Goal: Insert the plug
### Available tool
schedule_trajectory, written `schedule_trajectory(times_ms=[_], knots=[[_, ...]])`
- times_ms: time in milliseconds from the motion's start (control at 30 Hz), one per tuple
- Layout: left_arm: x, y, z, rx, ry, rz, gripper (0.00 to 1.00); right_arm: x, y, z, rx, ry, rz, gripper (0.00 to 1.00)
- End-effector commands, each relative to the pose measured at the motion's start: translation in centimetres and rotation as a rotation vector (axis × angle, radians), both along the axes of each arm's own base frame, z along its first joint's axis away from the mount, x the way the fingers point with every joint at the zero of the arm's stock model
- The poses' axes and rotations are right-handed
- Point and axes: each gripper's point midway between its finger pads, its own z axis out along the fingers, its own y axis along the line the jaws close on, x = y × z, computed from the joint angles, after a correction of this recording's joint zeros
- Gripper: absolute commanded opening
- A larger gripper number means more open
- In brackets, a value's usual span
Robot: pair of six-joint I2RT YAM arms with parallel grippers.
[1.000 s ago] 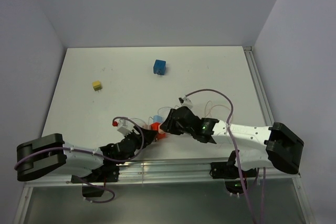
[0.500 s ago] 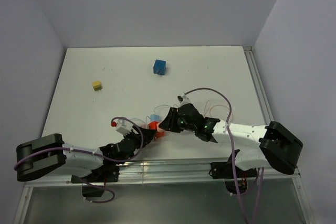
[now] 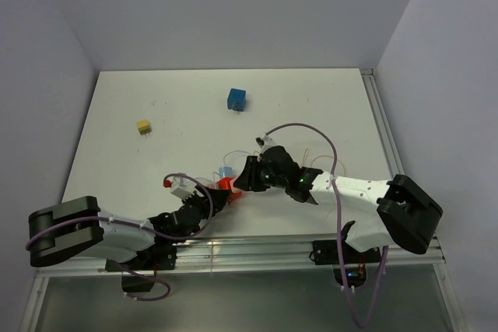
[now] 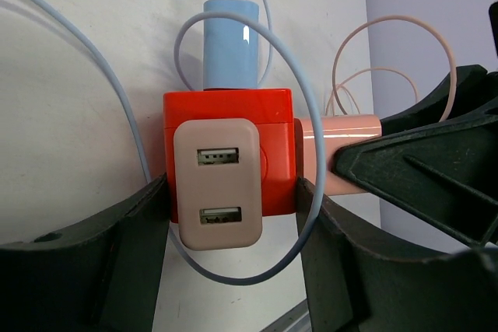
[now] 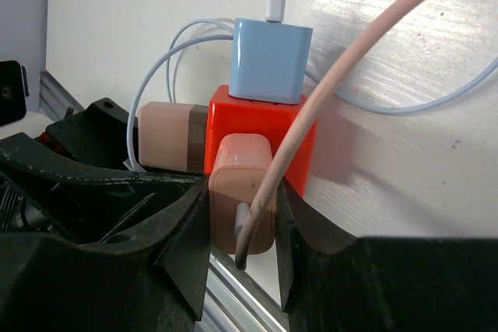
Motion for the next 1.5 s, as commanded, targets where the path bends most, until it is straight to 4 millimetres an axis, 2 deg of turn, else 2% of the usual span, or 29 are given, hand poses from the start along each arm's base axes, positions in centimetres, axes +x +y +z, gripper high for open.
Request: schedule_trajectory(times_ms=[0,100,233,300,600,867,1033,1433,1467], knots=[[-3.7,0.4,-4.5,0.148,0.086,-0.189,0.00,-4.5,-3.2,-6.2,-0.193,0.174,0.106,0.00],[-3.7,0.5,-4.7,0.158,0.096,-0.185,0.11,-4.4,-3.1,-5.5,-0.152,0.163,0.088,0.00],[-3.7,1.1,-4.5,0.141,0.089,-0.174,0.35,-4.7,-3.0,-4.8,-0.105,0.157,0.086,0.00],[-3.7,1.4,-4.5,0.128,0.091,-0.163,0.44,-4.7,-3.0,-4.4,-0.088,0.148,0.081,0.00],[-3.8,1.4,-4.3,0.114,0.084,-0.166,0.50,-4.7,-2.6,-3.1,-0.046,0.138,0.082,0.00],[-3.9,1.4,-4.2,0.099,0.082,-0.173,0.58,-5.0,-2.5,-3.3,-0.034,0.161,0.081,0.00],[-3.9,1.5,-4.1,0.093,0.083,-0.167,0.63,-4.9,-2.3,-2.5,-0.015,0.149,0.076,0.00],[-3.9,1.8,-3.8,0.066,0.072,-0.162,0.67,-4.9,-2.4,-1.8,0.000,0.157,0.062,0.00],[-3.9,1.8,-3.7,0.062,0.067,-0.165,0.73,-5.0,-2.3,-1.8,0.000,0.159,0.066,0.00]])
